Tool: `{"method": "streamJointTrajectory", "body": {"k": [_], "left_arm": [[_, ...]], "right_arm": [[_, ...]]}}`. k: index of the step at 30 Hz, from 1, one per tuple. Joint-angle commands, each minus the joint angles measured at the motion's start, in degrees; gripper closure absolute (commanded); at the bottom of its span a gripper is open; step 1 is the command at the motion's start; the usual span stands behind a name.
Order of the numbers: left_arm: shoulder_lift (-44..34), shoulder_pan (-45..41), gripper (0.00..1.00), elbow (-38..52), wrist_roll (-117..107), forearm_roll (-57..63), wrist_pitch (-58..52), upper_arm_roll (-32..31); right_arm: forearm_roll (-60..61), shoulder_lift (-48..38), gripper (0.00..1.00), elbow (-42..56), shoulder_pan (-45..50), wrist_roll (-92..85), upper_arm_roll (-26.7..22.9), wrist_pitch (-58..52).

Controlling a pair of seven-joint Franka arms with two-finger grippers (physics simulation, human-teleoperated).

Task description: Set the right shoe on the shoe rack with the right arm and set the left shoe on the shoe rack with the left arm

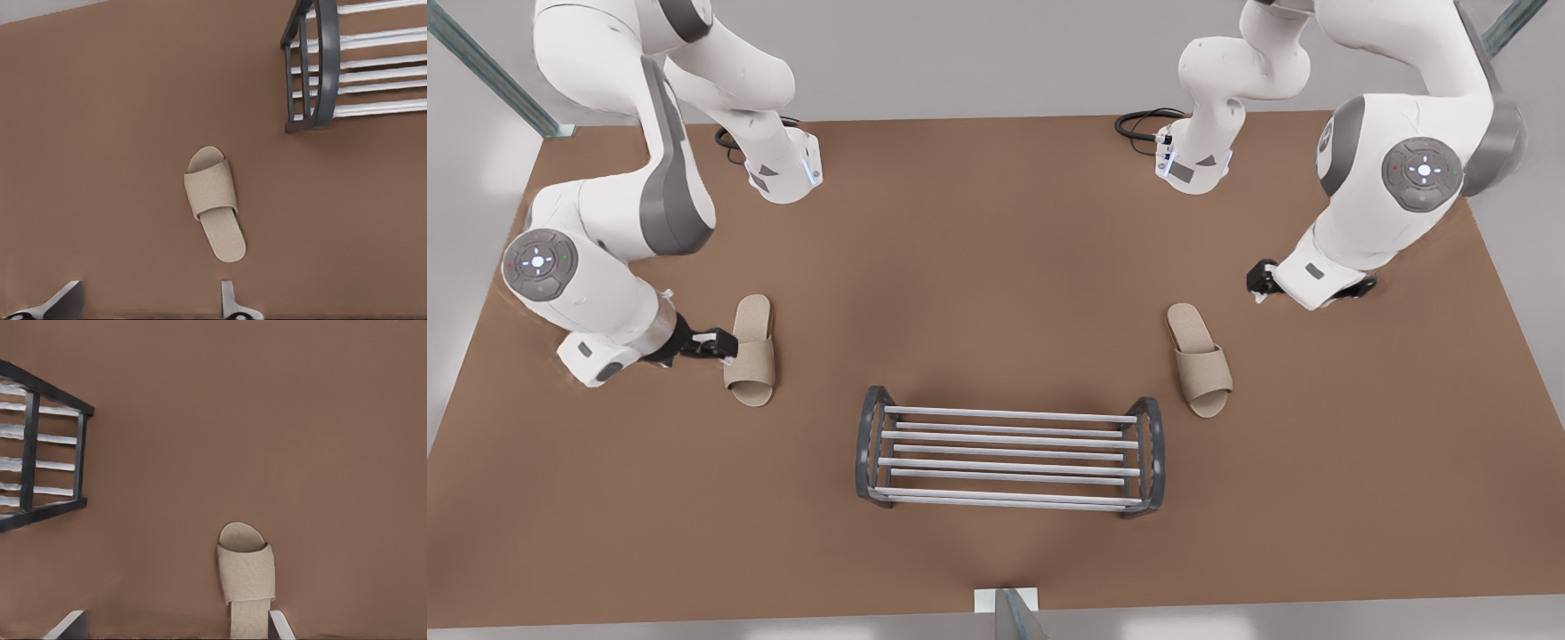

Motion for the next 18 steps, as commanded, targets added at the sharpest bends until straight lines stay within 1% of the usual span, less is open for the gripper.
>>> {"method": "streamJointTrajectory", "body": {"k": [1,2,3,4,6,7,8,9,11,12,13,14,15,17,18], "left_arm": [[4.8,-21.7,0.0,-4.4,-81.1,18.7,-0.7,-0.2],[4.9,-24.6,0.0,-11.4,-96.7,25.8,3.7,-0.2],[4.9,-25.7,0.0,-14.6,-105.8,28.4,4.1,-0.2],[5.0,-26.8,0.0,-18.2,-118.7,30.4,4.5,-0.2],[4.9,-29.6,0.0,-22.7,-140.3,31.0,6.0,-0.2],[4.8,-29.8,0.0,-25.5,-152.0,33.5,7.5,-0.2],[4.9,-29.7,0.0,-27.7,-162.2,35.0,11.0,0.0],[5.3,-29.6,0.0,-29.0,-169.5,35.7,14.6,1.7],[5.4,-29.5,0.0,-32.7,-176.1,36.6,23.6,1.9],[5.4,-29.5,0.0,-35.2,-176.7,37.2,27.7,2.1],[5.1,-29.5,0.0,-37.9,-183.2,43.7,29.7,2.2],[5.1,-29.5,0.0,-38.4,-183.7,46.4,32.0,2.6],[5.1,-29.5,0.0,-39.1,-183.6,48.7,33.9,2.8],[5.1,-29.5,0.0,-42.4,-183.6,56.5,39.3,4.7],[5.1,-29.5,0.0,-45.0,-183.6,61.4,41.6,6.1]], "right_arm": [[-0.1,-1.2,0.0,0.1,0.8,0.1,9.1,-7.6],[0.0,-2.3,0.0,-0.1,0.9,0.1,13.7,-8.6],[-0.2,-2.7,0.0,-0.4,2.5,0.1,15.5,-9.0],[-1.4,-4.1,0.0,-2.1,3.7,0.0,16.1,-9.3],[-15.3,-6.1,0.0,-10.0,15.0,-0.1,16.3,-8.6],[-21.4,-6.8,0.0,-14.1,18.9,-0.5,16.3,-7.1],[-25.0,-7.5,0.0,-17.4,21.5,-0.8,15.9,-5.2],[-25.9,-8.1,0.0,-19.3,21.4,-2.0,15.5,-3.6],[-25.8,-8.1,0.0,-20.2,11.1,-17.3,14.8,1.9],[-25.5,-8.1,0.0,-20.2,3.6,-25.7,15.6,5.7],[-25.5,-8.1,0.0,-20.2,-1.1,-34.3,15.9,9.4],[-25.5,-7.9,0.0,-20.3,-9.2,-38.3,21.4,11.5],[-25.5,-7.6,0.0,-21.5,-19.1,-42.4,28.2,14.4],[-25.5,-7.1,0.0,-23.2,-36.1,-57.7,37.2,20.7],[-25.5,-5.8,0.0,-23.9,-42.1,-65.7,39.3,24.0]]}}
